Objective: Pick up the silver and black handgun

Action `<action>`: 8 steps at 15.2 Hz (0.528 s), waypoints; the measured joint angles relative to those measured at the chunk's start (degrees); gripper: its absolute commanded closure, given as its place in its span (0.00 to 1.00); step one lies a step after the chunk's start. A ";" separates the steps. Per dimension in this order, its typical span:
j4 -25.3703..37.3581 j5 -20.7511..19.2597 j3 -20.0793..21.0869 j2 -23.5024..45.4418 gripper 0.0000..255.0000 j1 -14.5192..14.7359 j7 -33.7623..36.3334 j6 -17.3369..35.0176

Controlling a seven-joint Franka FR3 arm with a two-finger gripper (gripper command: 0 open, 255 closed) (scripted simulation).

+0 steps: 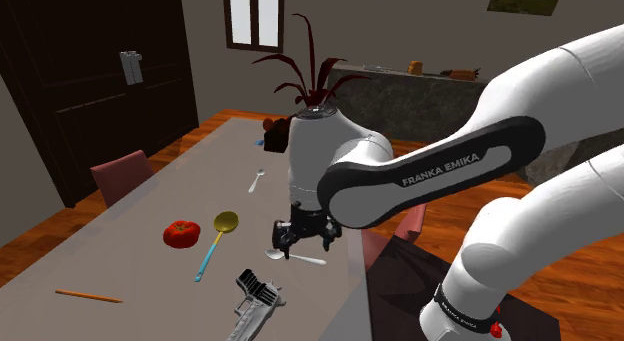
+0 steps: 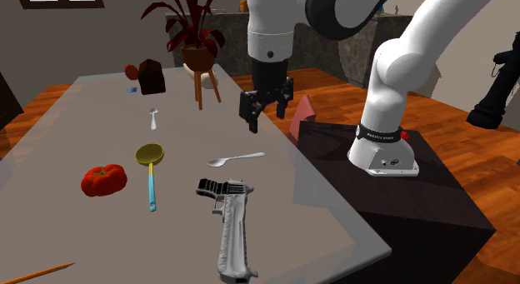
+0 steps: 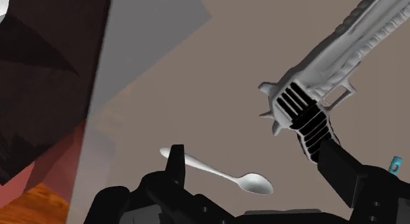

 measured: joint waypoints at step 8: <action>8.89 -18.32 18.43 27.00 0.00 -13.11 32.74 10.93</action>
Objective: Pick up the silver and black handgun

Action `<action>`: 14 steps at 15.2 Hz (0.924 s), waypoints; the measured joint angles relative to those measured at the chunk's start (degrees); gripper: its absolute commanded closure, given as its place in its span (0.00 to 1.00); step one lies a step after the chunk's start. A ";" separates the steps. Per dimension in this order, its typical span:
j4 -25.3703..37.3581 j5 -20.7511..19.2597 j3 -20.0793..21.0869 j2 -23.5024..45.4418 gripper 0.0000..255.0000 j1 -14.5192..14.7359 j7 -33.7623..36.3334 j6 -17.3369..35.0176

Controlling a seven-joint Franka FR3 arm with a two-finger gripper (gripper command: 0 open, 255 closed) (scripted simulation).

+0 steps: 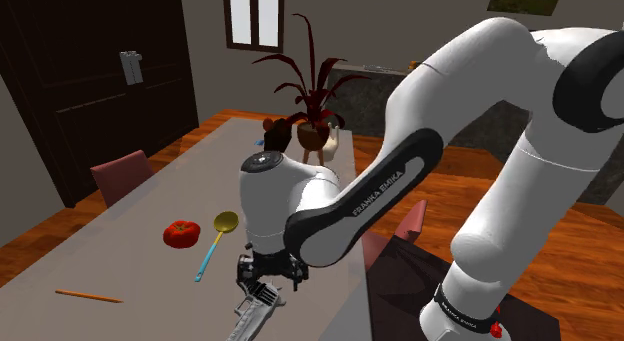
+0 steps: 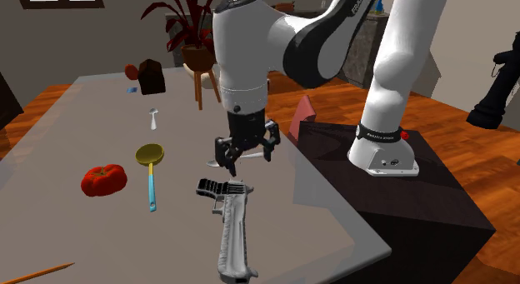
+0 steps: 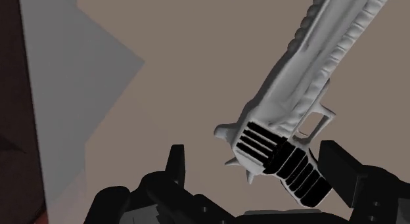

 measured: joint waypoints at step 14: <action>13.52 -30.73 -15.81 31.06 0.00 16.58 35.32 3.20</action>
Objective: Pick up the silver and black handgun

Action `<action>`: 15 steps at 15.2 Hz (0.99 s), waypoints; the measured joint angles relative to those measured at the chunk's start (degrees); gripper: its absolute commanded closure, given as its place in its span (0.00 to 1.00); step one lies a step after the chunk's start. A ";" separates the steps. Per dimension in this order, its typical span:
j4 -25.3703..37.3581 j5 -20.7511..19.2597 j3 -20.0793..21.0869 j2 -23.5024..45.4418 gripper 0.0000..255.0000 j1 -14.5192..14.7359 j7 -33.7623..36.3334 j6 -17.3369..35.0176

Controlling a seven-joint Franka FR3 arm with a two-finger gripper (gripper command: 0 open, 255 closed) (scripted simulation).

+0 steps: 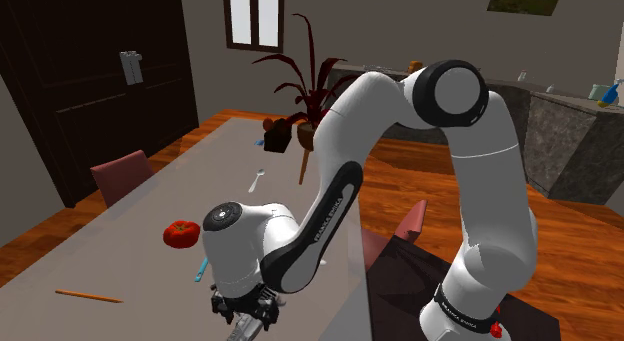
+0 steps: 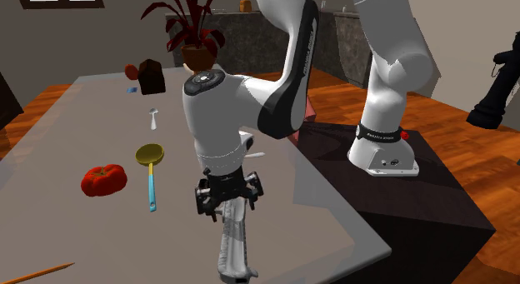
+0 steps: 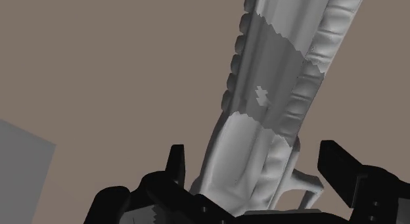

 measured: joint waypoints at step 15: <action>0.00 0.37 0.36 -0.36 1.00 -0.22 -0.22 -0.32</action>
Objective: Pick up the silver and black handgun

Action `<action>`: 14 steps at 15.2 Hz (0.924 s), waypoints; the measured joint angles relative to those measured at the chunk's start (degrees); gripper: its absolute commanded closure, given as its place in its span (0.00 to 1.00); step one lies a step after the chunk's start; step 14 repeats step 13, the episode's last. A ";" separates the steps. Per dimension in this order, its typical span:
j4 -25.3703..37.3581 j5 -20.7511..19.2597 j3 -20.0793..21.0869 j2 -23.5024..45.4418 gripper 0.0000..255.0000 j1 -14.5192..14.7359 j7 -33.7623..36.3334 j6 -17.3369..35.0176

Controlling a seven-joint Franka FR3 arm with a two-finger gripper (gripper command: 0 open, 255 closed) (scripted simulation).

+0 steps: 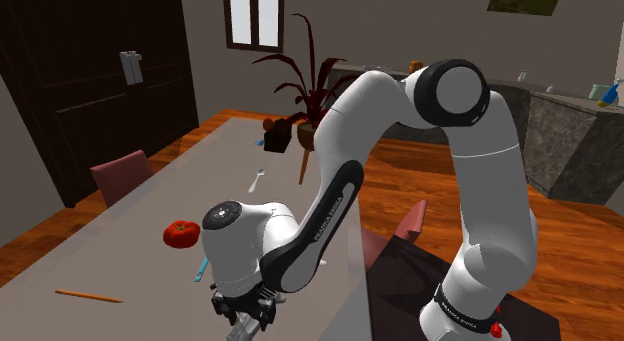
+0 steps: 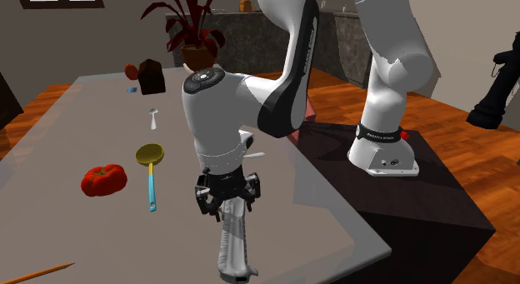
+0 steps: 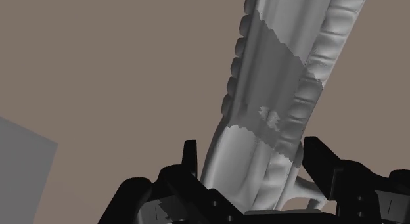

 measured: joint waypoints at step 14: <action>-0.18 9.03 7.43 -8.39 1.00 -5.86 -5.88 -6.06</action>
